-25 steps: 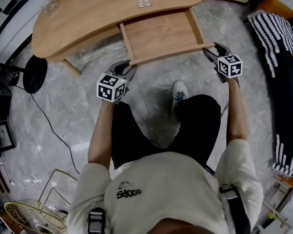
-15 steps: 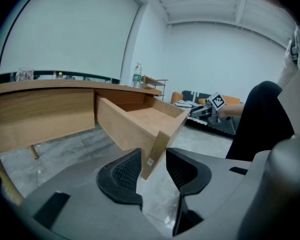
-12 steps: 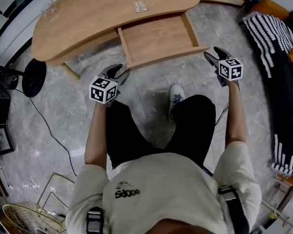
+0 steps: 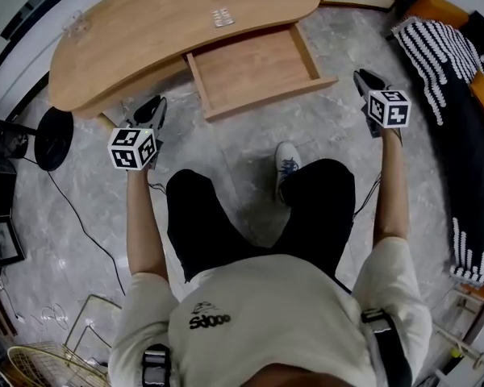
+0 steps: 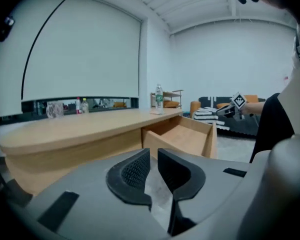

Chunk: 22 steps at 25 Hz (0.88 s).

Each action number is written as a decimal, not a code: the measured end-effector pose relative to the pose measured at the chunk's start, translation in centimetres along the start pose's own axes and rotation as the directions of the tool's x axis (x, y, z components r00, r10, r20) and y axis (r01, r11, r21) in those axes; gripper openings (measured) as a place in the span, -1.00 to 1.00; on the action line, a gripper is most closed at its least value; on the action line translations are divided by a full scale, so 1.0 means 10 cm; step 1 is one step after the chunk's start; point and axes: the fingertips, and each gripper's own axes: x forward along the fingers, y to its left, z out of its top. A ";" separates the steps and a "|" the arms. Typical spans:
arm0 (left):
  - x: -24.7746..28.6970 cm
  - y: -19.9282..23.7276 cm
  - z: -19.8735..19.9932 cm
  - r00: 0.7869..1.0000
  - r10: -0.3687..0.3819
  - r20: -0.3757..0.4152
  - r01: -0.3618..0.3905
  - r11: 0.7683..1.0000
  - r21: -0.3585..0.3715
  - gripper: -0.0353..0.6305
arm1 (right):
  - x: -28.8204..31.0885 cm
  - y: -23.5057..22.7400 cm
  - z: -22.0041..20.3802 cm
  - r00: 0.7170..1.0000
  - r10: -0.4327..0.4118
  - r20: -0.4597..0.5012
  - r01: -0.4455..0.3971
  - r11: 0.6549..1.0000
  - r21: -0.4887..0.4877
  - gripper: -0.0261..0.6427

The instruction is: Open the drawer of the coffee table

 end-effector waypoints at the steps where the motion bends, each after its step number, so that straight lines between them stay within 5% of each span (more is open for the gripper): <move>1: 0.00 0.05 0.12 1.000 0.023 0.013 -0.024 0.999 0.026 -0.73 | -0.01 0.02 0.11 1.000 -0.002 0.020 0.003 1.000 -0.012 -0.76; 5: -0.01 0.11 0.63 0.993 0.078 0.091 -0.087 0.991 0.104 -0.84 | -0.07 0.14 0.62 0.993 0.001 0.115 0.007 0.998 -0.068 -0.88; 12: 0.18 -0.08 1.26 0.984 0.035 0.173 -0.065 0.983 0.169 -0.84 | -0.17 0.48 1.39 0.962 0.050 0.269 -0.004 0.986 -0.170 -0.90; 22: 0.61 -0.12 1.66 0.981 0.059 0.183 -0.095 0.976 0.194 -0.84 | -0.03 0.26 1.73 0.946 0.085 0.313 -0.003 0.967 -0.254 -0.90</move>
